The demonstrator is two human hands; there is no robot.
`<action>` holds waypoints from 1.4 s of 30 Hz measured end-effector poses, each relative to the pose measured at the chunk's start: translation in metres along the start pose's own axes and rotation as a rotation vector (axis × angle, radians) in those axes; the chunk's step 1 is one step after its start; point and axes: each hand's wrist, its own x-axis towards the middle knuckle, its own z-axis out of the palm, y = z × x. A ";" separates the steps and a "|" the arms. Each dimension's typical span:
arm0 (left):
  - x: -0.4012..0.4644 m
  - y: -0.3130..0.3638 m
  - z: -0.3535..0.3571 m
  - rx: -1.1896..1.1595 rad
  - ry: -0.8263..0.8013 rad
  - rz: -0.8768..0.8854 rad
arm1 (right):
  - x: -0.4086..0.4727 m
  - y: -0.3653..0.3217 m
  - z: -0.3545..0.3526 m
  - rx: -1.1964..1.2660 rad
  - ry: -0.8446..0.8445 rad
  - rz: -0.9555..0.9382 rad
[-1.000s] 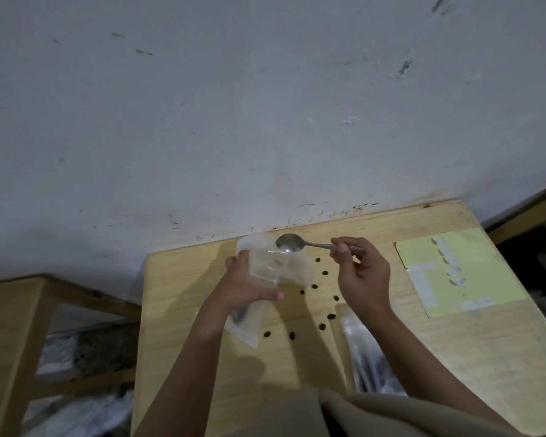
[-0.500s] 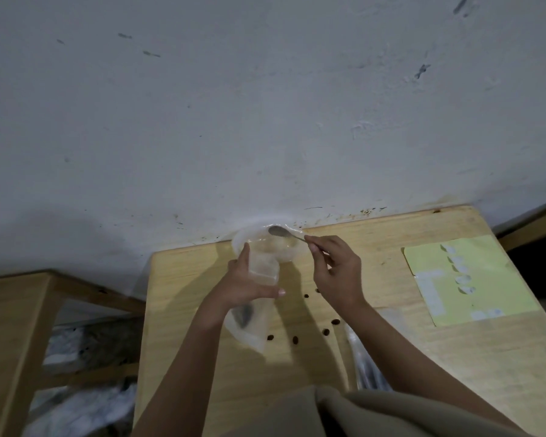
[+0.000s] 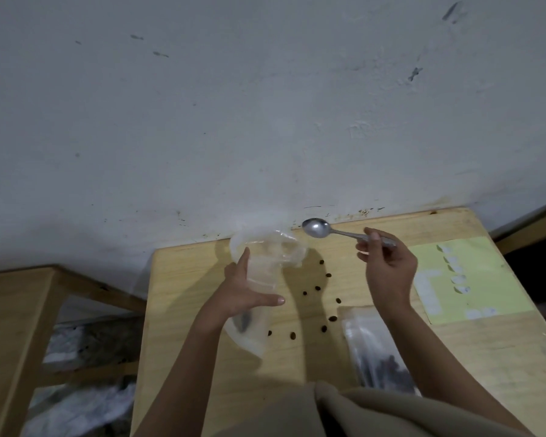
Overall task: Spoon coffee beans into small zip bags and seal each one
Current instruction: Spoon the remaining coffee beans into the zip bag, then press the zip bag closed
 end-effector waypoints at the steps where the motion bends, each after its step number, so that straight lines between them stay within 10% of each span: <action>1: -0.004 -0.001 0.001 0.004 0.004 -0.008 | 0.001 0.003 -0.009 -0.024 0.013 -0.020; 10: -0.043 -0.004 0.019 0.011 0.082 0.057 | -0.001 0.064 -0.039 -0.682 -0.341 -0.441; 23: -0.063 0.019 0.058 -0.026 0.214 0.108 | 0.004 0.095 -0.030 -1.083 -0.660 -0.130; 32: -0.069 0.040 0.074 -0.216 0.346 0.195 | -0.038 -0.007 -0.038 -0.090 -0.644 0.144; 42: -0.098 0.044 0.090 -0.452 0.451 0.323 | -0.066 -0.040 -0.054 0.081 -0.540 0.122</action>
